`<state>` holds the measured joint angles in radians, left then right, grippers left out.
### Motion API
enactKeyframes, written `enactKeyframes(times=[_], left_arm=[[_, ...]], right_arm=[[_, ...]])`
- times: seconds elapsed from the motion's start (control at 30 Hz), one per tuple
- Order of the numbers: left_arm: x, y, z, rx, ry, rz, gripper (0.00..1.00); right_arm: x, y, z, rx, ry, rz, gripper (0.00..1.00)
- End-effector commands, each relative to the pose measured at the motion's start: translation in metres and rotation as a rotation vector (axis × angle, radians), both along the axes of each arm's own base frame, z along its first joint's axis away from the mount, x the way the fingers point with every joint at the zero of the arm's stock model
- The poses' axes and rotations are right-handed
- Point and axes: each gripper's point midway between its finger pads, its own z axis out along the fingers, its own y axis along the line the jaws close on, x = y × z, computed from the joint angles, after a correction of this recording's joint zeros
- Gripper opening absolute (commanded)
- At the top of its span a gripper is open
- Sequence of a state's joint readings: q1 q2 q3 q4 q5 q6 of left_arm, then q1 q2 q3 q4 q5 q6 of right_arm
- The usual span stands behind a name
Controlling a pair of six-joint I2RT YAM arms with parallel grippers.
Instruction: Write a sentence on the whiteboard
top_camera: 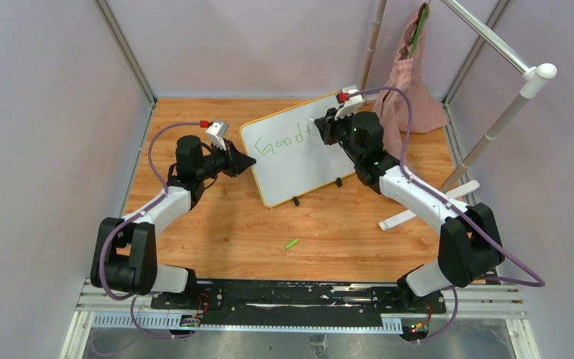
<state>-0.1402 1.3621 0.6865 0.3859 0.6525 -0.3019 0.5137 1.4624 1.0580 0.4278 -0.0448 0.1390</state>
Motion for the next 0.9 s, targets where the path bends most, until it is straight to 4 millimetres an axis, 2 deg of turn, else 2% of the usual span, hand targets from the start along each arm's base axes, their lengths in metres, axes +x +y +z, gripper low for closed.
enactKeyframes(times=[0.0, 0.13, 0.43, 0.87], left_arm=[[0.013, 0.018, -0.010, 0.119, -0.050, 0.077, 0.00], [0.014, 0.018, -0.010, 0.119, -0.049, 0.079, 0.00], [0.014, 0.017, -0.010, 0.119, -0.049, 0.074, 0.00], [0.013, 0.016, -0.010, 0.120, -0.050, 0.073, 0.00]], right_arm=[[0.012, -0.005, 0.024, 0.035, -0.055, -0.026, 0.00], [0.017, -0.009, 0.025, 0.034, -0.053, -0.047, 0.00], [0.024, -0.015, 0.009, 0.017, -0.006, -0.071, 0.00], [0.018, -0.019, -0.017, 0.000, 0.054, -0.079, 0.00]])
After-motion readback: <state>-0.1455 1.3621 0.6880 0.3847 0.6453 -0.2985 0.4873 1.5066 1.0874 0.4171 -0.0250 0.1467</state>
